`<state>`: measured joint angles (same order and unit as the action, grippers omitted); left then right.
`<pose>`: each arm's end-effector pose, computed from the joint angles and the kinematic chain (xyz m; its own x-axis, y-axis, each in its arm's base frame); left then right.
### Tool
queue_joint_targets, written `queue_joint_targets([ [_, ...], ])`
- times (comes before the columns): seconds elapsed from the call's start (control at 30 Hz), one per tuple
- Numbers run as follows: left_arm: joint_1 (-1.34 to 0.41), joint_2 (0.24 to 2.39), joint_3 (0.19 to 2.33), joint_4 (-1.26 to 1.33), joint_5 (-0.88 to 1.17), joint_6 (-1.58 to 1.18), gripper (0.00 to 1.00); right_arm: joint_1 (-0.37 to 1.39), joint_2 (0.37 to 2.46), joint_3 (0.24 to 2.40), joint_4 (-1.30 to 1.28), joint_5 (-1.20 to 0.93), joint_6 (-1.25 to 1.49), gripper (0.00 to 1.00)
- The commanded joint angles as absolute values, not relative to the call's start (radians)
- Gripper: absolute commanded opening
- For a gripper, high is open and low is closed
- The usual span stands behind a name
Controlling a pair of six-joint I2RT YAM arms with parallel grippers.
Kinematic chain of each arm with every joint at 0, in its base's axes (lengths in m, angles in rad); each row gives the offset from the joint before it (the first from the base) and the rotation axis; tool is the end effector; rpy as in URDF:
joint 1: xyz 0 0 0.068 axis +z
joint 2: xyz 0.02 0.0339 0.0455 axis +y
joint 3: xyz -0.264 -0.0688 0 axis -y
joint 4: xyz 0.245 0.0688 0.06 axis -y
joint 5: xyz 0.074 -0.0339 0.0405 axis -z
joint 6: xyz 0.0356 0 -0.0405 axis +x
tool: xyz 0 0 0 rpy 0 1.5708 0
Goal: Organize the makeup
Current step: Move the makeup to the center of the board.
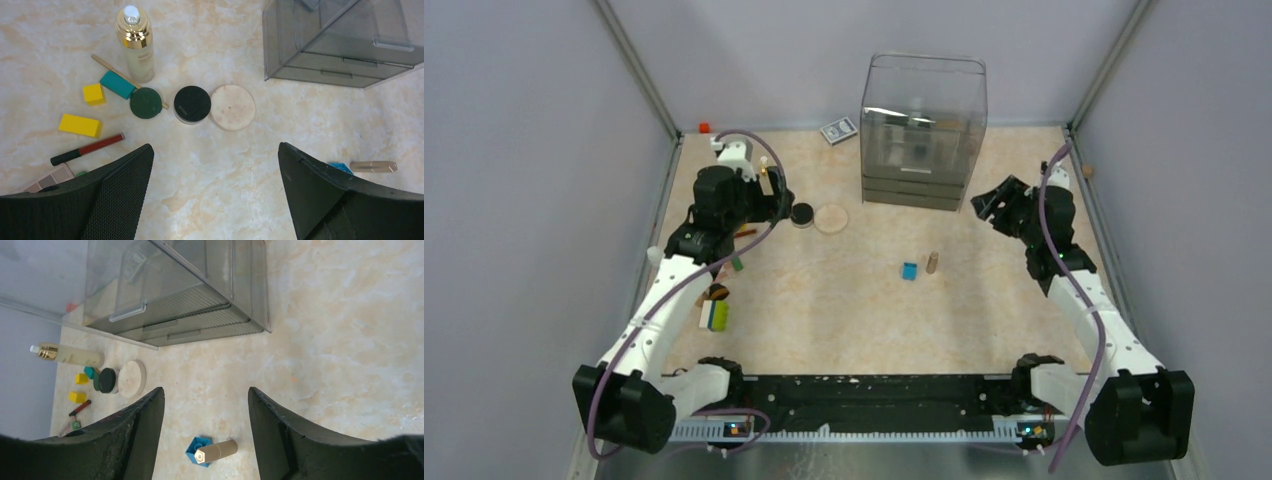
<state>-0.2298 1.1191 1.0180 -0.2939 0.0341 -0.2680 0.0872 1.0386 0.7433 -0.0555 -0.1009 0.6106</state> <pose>0.2487 -0.0594 0.3438 -0.4297 -0.1713 -0.8866 0.1499 0.9547 -0.2571 0.2394 0.0245 0.2895 -0.3842 0.5390 -0.7496 0.0481 0.8225 0.5668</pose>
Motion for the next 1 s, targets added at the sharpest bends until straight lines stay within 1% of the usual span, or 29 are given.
queue_joint_targets([
  [0.0,-0.23,1.051,0.962,-0.225,0.112,-0.279,0.99,0.081,0.982,0.677,0.04,-0.147,0.663,0.6],
  [0.13,-0.23,1.003,0.896,-0.177,0.152,-0.265,0.99,0.092,0.963,0.548,0.18,-0.184,0.761,0.57],
  [0.23,-0.231,0.982,0.895,-0.179,0.175,-0.221,0.98,0.124,0.972,0.466,0.291,-0.156,0.826,0.56],
  [0.37,-0.23,0.968,0.892,-0.195,0.15,-0.2,0.97,0.159,1.023,0.386,0.464,-0.115,0.915,0.56],
  [0.43,-0.232,0.956,0.886,-0.203,0.136,-0.189,0.98,0.163,1.06,0.376,0.51,-0.103,0.942,0.56],
  [0.53,-0.232,0.942,0.876,-0.212,0.109,-0.179,0.98,0.17,1.119,0.39,0.524,-0.114,0.945,0.55],
  [0.67,-0.232,0.936,0.872,-0.215,0.101,-0.174,0.98,0.22,1.185,0.453,0.462,-0.112,0.899,0.55],
  [0.83,-0.232,0.941,0.873,-0.215,0.112,-0.175,0.98,0.265,1.259,0.443,0.544,-0.11,0.931,0.55],
  [0.97,-0.232,0.939,0.87,-0.215,0.109,-0.172,0.98,0.303,1.291,0.466,0.521,-0.077,0.897,0.54],
])
